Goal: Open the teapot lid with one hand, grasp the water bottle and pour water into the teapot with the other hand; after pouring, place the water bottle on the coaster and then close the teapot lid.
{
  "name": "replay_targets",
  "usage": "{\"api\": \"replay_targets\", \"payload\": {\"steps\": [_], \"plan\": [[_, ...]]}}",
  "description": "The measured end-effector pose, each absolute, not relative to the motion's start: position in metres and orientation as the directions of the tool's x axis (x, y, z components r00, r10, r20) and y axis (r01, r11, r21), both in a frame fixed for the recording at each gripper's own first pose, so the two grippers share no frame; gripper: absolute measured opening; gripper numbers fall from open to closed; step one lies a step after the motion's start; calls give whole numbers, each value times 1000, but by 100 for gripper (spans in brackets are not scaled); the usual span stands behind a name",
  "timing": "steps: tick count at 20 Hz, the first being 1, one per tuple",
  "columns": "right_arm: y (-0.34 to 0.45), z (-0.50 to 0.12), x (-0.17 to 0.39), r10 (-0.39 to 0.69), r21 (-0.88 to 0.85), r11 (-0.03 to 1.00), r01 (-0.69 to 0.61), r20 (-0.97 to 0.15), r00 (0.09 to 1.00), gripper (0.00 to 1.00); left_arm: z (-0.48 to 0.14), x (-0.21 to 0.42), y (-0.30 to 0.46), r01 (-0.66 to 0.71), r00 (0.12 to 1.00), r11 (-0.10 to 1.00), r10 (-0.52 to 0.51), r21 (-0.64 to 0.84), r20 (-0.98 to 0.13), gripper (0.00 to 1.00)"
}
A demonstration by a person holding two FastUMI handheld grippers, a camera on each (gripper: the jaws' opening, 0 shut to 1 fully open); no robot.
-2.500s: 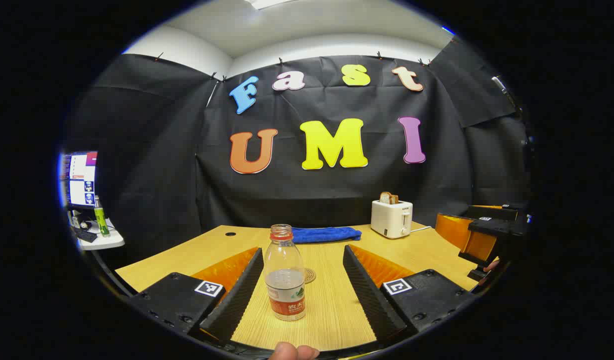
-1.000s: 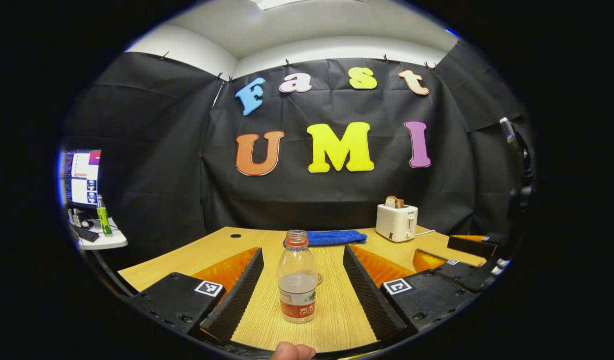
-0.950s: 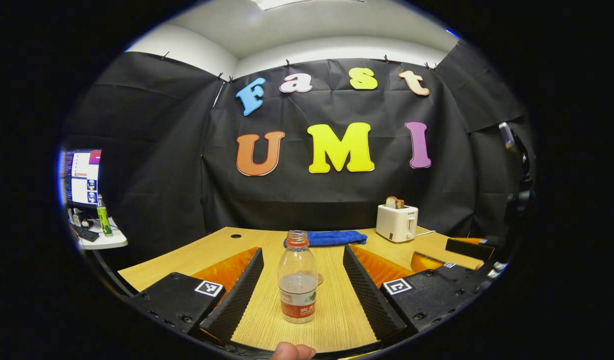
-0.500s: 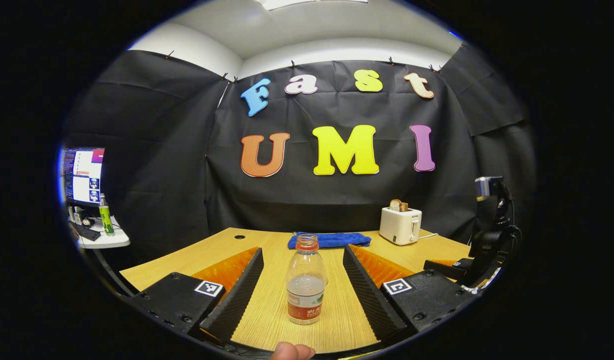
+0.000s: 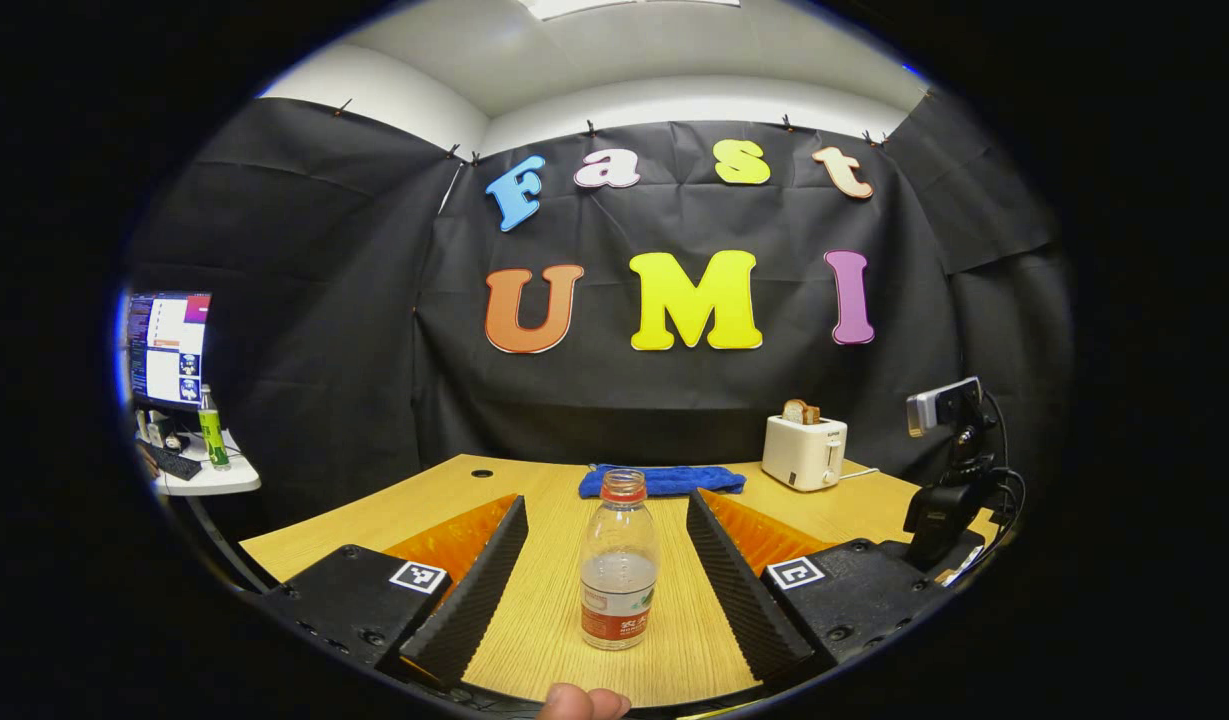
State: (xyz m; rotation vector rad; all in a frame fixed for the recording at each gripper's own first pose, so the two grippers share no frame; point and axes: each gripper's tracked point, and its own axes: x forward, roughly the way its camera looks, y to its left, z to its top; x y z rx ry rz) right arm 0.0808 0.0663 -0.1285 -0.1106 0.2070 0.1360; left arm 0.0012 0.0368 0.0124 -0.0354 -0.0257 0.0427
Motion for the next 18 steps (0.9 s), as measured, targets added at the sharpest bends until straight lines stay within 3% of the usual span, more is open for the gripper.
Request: {"api": "replay_targets", "payload": {"steps": [1, 2, 6, 18], "plan": [[68, -130, 83, 129, -98, 983, -153, -216, 968, 11, 13, 2, 39, -42, 999, 999, 43, -35, 26, 100], [68, -130, 85, 130, -105, 982, -156, -219, 967, 7, 14, 2, 39, -42, 999, 999, 43, -33, 28, 100], [69, -130, 85, 151, -109, 978, -180, -229, 962, 0, 11, 3, 38, -34, 999, 999, 35, -40, 25, 100], [72, -99, 78, 212, -112, 966, -231, -159, 964, 0, -74, -3, 34, 40, 988, 996, -51, -77, -146, 100]]}}
